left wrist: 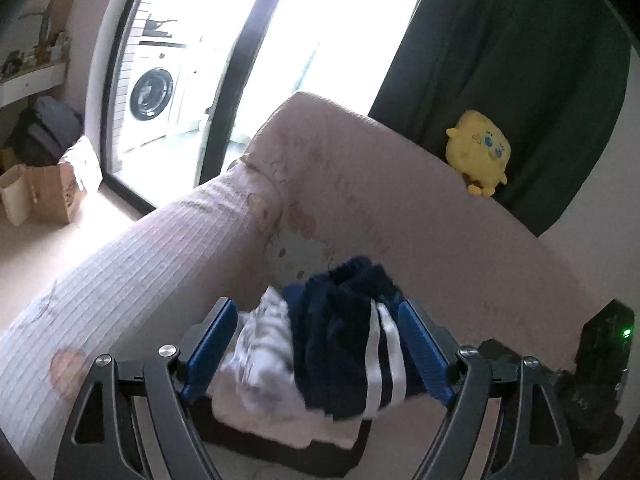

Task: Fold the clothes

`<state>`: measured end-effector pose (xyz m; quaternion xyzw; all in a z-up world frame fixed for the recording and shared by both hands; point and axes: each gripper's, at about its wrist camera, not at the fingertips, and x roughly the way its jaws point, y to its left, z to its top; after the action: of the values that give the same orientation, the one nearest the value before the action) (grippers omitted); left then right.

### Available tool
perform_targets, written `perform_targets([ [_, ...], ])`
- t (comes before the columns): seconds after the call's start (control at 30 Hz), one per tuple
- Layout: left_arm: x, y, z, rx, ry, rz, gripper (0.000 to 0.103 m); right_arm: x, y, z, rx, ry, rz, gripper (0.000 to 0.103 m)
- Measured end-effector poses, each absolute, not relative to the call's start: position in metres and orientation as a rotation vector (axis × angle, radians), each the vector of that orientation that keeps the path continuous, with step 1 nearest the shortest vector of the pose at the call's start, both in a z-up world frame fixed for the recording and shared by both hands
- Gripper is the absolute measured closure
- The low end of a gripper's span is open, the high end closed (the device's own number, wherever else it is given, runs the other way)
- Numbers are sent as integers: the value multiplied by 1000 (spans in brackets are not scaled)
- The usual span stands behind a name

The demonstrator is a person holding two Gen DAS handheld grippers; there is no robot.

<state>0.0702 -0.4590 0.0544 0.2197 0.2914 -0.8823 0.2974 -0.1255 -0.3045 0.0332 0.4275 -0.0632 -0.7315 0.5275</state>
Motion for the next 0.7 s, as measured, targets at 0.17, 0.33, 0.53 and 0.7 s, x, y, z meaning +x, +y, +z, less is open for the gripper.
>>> perform_targets([
  [0.17, 84, -419, 55, 630, 674, -2354, 21, -100, -283, 42, 998, -110, -1760, 25],
  [0.33, 99, -366, 61, 654, 422, -2343, 21, -65, -261, 52, 930, -21, -1788, 25],
  [0.53, 119, -304, 69, 653, 107, -2243, 20, -7, -225, 59, 779, 90, -1878, 24],
  [0.7, 150, -261, 78, 588, 3, -2239, 18, 15, -181, 63, 795, 3, -1904, 23],
])
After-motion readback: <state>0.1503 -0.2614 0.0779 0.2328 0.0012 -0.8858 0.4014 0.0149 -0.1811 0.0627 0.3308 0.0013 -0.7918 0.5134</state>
